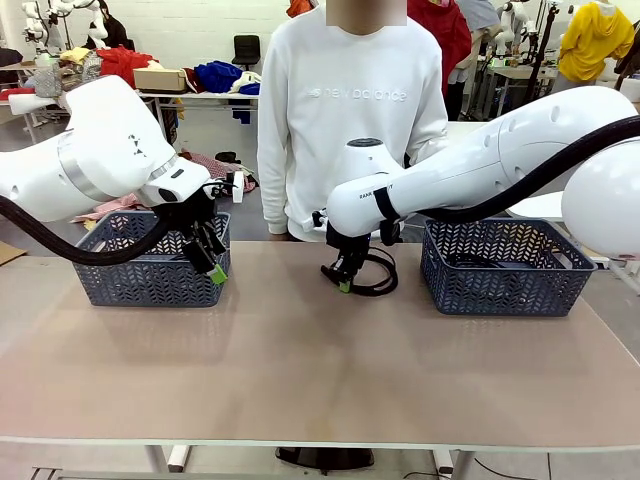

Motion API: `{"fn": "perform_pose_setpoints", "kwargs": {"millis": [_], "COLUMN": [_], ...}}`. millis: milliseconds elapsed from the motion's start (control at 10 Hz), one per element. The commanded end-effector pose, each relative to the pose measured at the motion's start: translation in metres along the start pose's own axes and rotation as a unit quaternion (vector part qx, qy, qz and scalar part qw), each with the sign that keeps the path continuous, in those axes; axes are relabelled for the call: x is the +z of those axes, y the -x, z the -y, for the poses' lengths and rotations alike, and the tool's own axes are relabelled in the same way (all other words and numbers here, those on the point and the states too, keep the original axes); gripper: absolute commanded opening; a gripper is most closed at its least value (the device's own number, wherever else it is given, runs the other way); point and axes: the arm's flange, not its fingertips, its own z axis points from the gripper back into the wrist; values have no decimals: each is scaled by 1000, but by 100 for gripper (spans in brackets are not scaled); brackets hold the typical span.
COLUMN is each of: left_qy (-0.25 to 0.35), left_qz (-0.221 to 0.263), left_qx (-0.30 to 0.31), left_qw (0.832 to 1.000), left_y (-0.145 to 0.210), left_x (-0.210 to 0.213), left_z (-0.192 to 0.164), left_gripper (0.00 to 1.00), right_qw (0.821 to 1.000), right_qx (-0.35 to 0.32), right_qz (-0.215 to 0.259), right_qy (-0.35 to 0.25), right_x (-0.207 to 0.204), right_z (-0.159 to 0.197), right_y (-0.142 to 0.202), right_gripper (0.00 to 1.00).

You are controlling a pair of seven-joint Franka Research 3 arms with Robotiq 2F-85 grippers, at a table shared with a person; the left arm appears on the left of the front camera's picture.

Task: Organize the cables according to human instructions.
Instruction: Pick up a bundle of cables and place it in the basket indicated by the human.

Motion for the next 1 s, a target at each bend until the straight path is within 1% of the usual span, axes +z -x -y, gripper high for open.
{"fn": "perform_pose_setpoints", "kwargs": {"millis": [0,100,300,400,500,800,900], "left_qy": [4,4,4,4,4,4,4], "left_qz": [-1,-1,-1,-1,-1,-1,-1], "left_qx": [-1,-1,-1,-1,-1,-1,-1], "left_qw": [1000,1000,1000,1000,1000,1000,1000], "left_y": [1,1,1,1,1,1,1], "left_x": [2,2,2,2,2,2,2], "left_z": [-2,-2,-2,-2,-2,-2,-2], "left_gripper": [98,98,98,98,98,98,98], "right_qw": [1000,1000,1000,999,995,978,972], "right_qx": [-16,-13,9,41,92,206,232], "right_qz": [9,9,15,30,36,24,18], "right_qy": [-4,0,-13,-15,-20,-29,-28], "right_x": [9,18,40,56,76,133,148], "right_z": [0,-2,-6,-8,-9,-7,-4], "right_y": [-1,2,11,17,24,53,66], "right_gripper": [0,0,0,0,0,0,0]}}
